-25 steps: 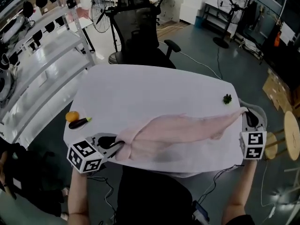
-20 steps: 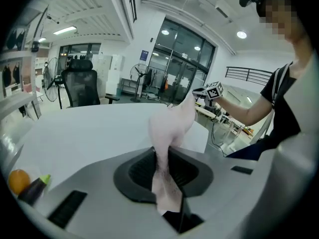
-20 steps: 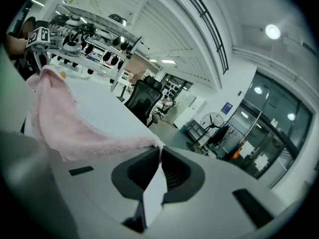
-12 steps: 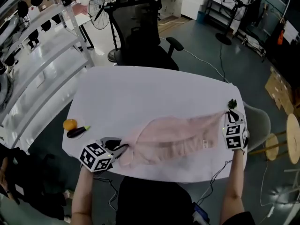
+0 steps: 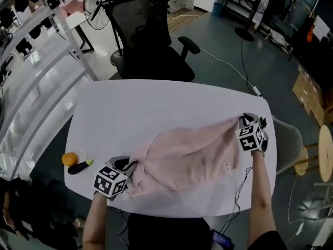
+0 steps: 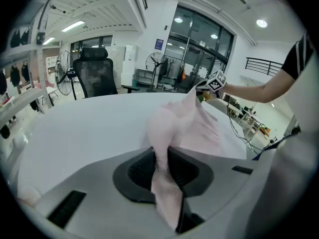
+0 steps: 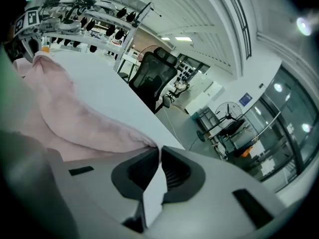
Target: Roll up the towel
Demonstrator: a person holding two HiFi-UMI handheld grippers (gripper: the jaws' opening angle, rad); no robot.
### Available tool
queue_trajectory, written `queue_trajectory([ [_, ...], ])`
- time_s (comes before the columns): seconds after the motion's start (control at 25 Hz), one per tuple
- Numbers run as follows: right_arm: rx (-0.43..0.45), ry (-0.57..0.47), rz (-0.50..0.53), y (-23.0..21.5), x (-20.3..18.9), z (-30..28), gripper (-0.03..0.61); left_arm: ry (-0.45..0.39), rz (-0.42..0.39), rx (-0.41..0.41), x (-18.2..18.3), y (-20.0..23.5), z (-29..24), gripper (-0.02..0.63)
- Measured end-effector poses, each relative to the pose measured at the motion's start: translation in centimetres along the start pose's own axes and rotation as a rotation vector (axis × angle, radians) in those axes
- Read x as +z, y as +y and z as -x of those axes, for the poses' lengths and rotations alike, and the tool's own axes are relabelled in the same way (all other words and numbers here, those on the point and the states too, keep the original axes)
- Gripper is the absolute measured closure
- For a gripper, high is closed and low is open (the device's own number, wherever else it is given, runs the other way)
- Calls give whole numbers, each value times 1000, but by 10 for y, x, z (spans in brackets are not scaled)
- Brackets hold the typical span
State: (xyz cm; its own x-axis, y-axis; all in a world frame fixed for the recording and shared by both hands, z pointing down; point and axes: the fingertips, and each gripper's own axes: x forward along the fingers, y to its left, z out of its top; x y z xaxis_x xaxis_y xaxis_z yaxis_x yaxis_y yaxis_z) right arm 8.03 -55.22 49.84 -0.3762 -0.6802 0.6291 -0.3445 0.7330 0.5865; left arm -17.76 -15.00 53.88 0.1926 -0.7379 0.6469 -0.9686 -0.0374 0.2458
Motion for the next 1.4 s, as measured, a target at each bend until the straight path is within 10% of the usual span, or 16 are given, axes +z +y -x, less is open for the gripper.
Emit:
queue_trajectory([
  [0.44,45,176,-33,27,-22,-102,540,77,84,200,-16,47,-32,494],
  [0.6,17,212,-61,26,-23,-109,473,107,94,161,-23,42,-39,365],
  [0.92,44,82,-225,-19,-25,-19,283,47,103,130,-12,26,-18,244],
  [1.16,118,66,-396,-21,-84,53,293,43,51,120,-18,-5,11,241],
  [1.4,283,151,-520,67,-144,88,321,121,-14,90,-56,-44,14,241],
])
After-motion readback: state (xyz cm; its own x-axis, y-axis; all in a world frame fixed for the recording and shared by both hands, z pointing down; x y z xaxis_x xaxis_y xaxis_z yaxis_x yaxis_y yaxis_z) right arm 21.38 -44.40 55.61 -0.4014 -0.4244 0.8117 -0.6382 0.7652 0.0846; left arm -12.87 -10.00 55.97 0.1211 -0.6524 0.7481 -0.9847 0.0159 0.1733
